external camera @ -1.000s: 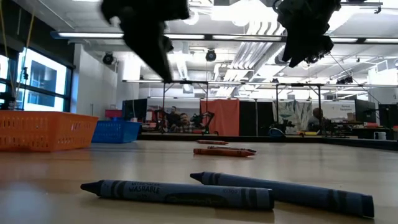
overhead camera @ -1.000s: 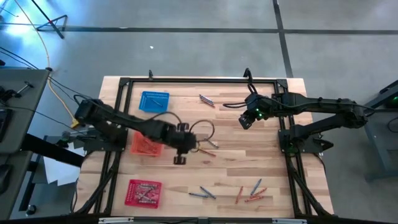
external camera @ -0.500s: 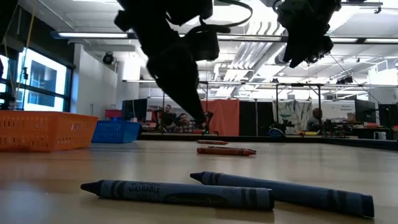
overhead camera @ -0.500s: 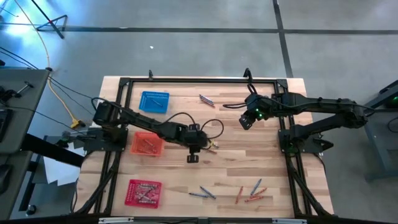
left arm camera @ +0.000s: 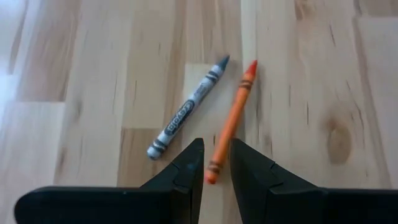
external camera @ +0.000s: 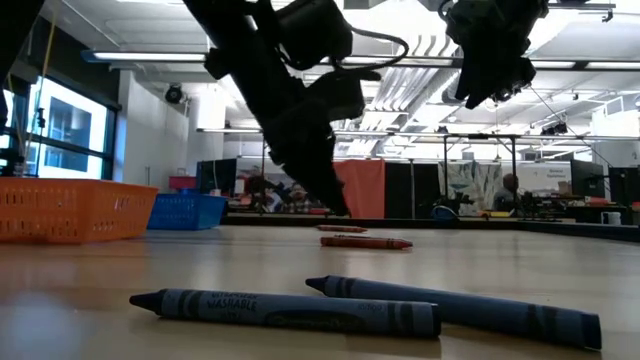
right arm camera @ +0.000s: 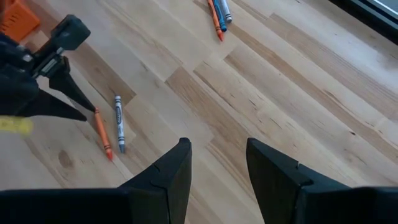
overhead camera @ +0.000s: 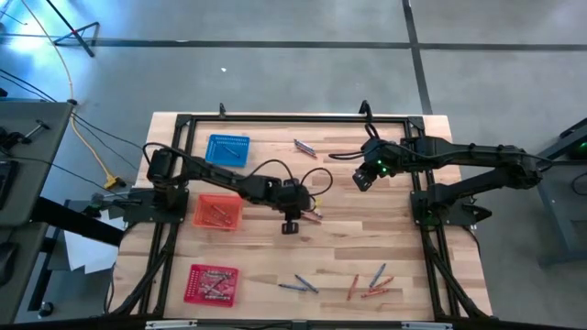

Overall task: Sort crayons
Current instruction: Put the orange crayon into the orange bin

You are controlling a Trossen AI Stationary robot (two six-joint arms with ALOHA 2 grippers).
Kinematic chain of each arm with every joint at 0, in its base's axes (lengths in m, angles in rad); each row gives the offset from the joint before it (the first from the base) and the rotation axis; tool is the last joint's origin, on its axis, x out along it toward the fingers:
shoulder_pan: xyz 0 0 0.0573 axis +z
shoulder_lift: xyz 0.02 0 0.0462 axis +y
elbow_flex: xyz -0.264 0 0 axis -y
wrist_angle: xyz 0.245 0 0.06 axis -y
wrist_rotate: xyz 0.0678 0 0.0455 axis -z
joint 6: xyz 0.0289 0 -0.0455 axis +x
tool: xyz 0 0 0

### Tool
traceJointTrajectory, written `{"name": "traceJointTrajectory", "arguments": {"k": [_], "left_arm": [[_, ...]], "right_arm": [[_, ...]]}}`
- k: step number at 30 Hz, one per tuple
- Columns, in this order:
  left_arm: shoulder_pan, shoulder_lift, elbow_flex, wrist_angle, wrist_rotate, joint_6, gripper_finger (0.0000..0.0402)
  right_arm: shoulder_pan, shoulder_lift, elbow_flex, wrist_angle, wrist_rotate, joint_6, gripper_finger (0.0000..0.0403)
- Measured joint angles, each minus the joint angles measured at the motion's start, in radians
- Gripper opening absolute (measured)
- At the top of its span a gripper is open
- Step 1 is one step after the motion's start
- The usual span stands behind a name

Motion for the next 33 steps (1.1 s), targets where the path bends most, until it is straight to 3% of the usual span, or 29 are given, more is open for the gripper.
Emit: {"name": "traceJointTrajectory", "arguments": {"k": [33], "left_arm": [[0.051,0.092,0.004,0.034,0.101,0.008,0.0065]], "right_arm": [[0.0,0.0,0.0,0.0,0.0,-0.019,0.0149]]}}
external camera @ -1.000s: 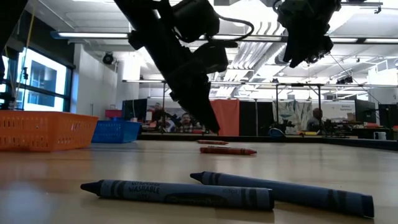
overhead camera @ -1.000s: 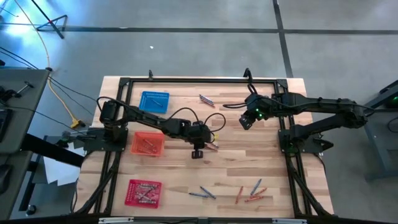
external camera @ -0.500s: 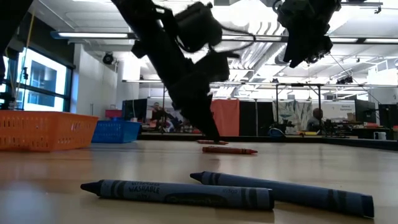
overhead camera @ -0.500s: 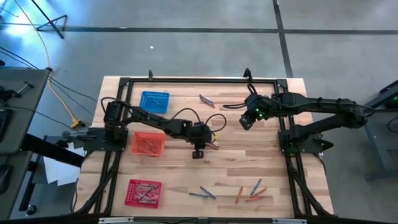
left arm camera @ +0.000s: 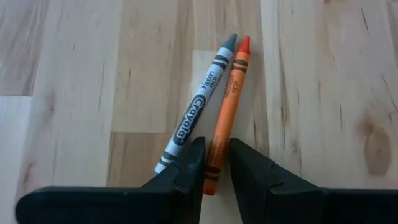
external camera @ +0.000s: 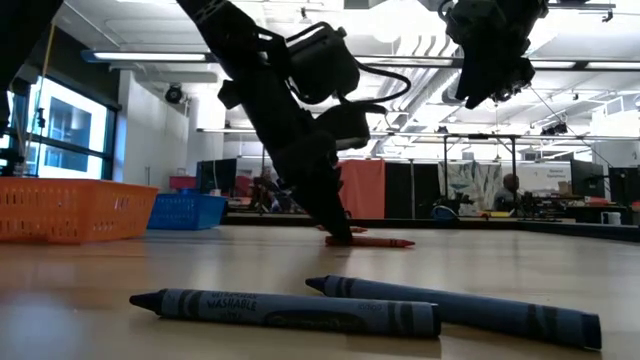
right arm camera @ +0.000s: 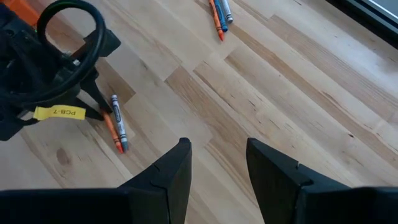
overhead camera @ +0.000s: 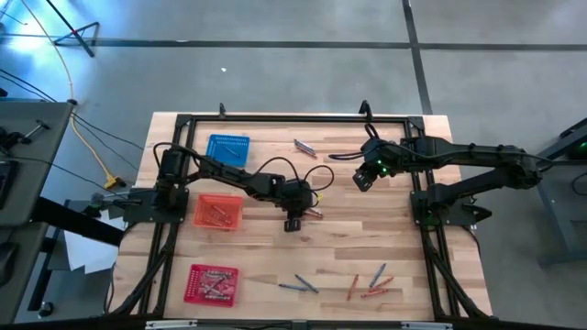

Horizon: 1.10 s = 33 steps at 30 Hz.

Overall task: Sort crayons
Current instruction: Put the orange crayon into the orange bin

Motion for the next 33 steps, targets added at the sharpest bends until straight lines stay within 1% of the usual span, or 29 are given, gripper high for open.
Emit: {"name": "traceJointTrajectory", "arguments": {"k": [5,11,17,20,25,30,33], "left_arm": [[-0.008,-0.001,0.002,-0.05,-0.013,0.002,0.0056],[-0.009,0.014,0.002,-0.072,-0.032,0.002,0.0008],[-0.01,0.012,-0.001,-0.062,-0.044,-0.02,0.0003],[-0.01,-0.014,-0.004,-0.049,-0.034,-0.025,0.0002],[-0.022,-0.075,-0.011,-0.085,-0.049,-0.025,0.0],[-0.051,-0.156,-0.007,-0.153,-0.132,-0.01,0.0001],[-0.078,-0.216,-0.007,-0.213,-0.2,0.009,0.0001]], "right_arm": [[0.0,0.0,0.0,0.0,0.0,0.0,0.0149],[0.0,0.0,0.0,0.0,0.0,0.0,0.0149],[0.0,0.0,0.0,0.0,0.0,0.0,0.0149],[0.0,0.0,0.0,0.0,0.0,0.0,0.0149],[0.0,0.0,0.0,-0.003,0.0,0.0,0.0149],[0.0,0.0,0.0,-0.02,0.0,0.0,0.0149],[0.0,0.0,0.0,-0.028,0.0,0.0,0.0149]]}}
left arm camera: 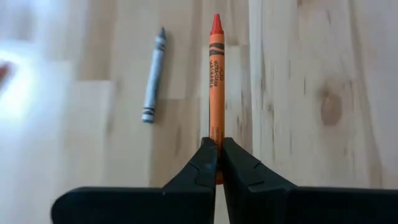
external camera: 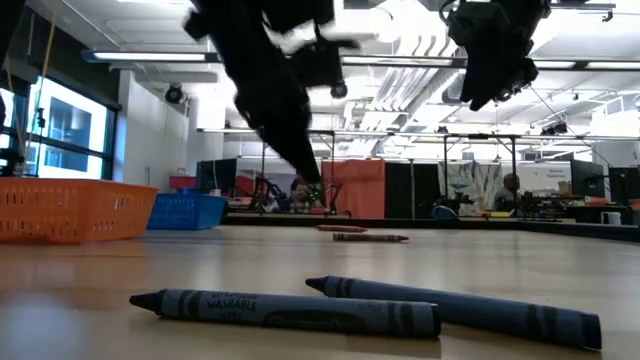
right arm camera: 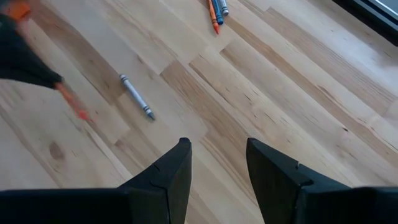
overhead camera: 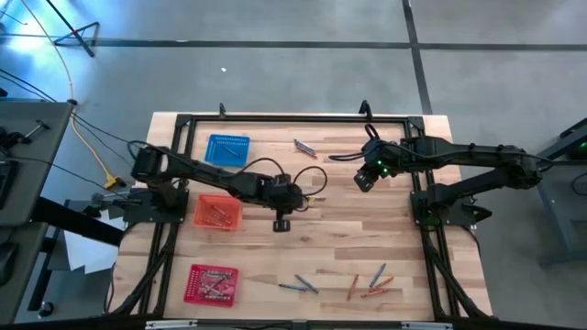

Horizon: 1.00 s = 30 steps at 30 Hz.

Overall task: Sort crayons
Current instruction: Put the orange crayon into the orange bin

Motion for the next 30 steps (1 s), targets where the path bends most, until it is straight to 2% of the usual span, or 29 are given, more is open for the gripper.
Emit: {"name": "traceJointTrajectory", "arguments": {"k": [4,8,15,20,25,30], "left_arm": [[-0.037,-0.078,0.001,-0.157,-0.135,-0.011,0.0001],[-0.07,-0.164,0.002,-0.342,-0.178,-0.116,0.0001],[-0.158,-0.294,0.002,-0.759,-0.202,-0.59,0.0001],[-0.249,-0.34,0.002,-0.97,-0.179,-0.895,0.0],[-0.306,-0.367,-0.047,-0.995,-0.117,-1.079,0.0],[-0.354,-0.381,-0.114,-0.934,0.007,-1.11,0.0]], "right_arm": [[0.0,0.0,0.0,-0.001,0.0,-0.002,0.0149],[0.0,0.0,0.0,-0.001,0.001,-0.028,0.0149],[0.005,0.0,0.0,-0.024,0.002,-0.011,0.0149],[0.007,0.0,0.0,-0.024,0.04,0.0,0.0149],[-0.004,0.0,0.0,0.008,0.12,-0.002,0.0149],[-0.036,0.0,0.0,0.031,0.125,-0.008,0.0149]]}}
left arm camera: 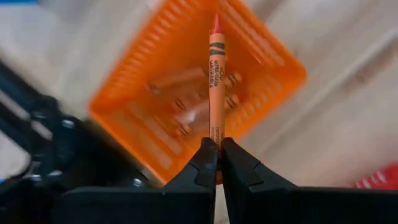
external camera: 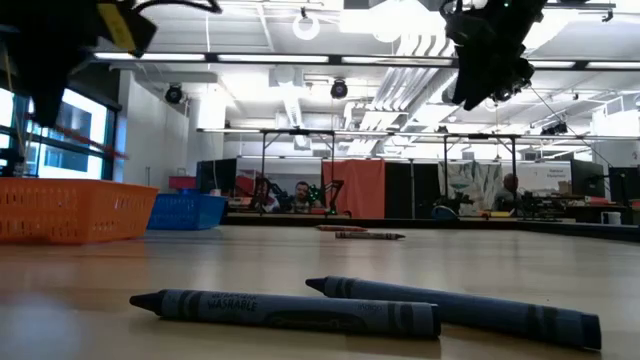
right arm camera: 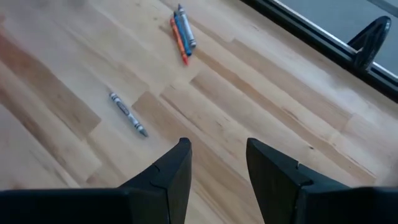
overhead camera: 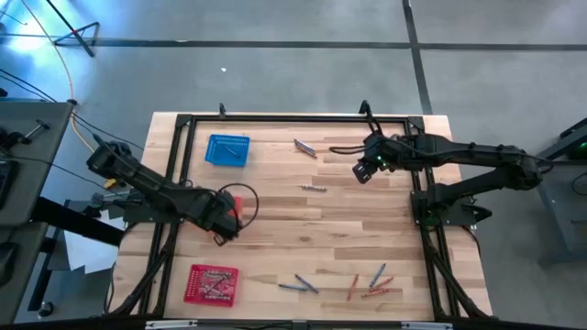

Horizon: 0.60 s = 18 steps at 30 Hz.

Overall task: Sort crayons
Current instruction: Put the orange crayon into the orange bin

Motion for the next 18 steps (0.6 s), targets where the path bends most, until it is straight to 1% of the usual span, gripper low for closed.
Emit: {"name": "traceJointTrajectory", "arguments": {"k": [2,4,10,13,18], "left_arm": [[-0.018,0.001,-0.028,0.044,0.037,0.01,0.0],[-0.033,0.001,-0.044,0.07,0.044,0.031,0.0],[-0.055,0.001,-0.059,0.075,-0.004,0.073,0.0],[-0.057,0.001,-0.059,0.067,-0.01,0.105,0.0],[-0.071,0.001,-0.059,0.063,-0.033,0.075,0.0001]], "right_arm": [[-0.006,0.0,0.0,-0.001,0.001,0.0,0.0149],[-0.006,0.0,0.0,-0.001,0.0,0.0,0.0149],[0.004,0.0,0.0,-0.001,0.0,0.009,0.0149],[0.005,0.0,0.0,0.011,-0.001,0.009,0.0149],[0.005,0.0,0.0,0.013,-0.009,0.054,0.0149]]}}
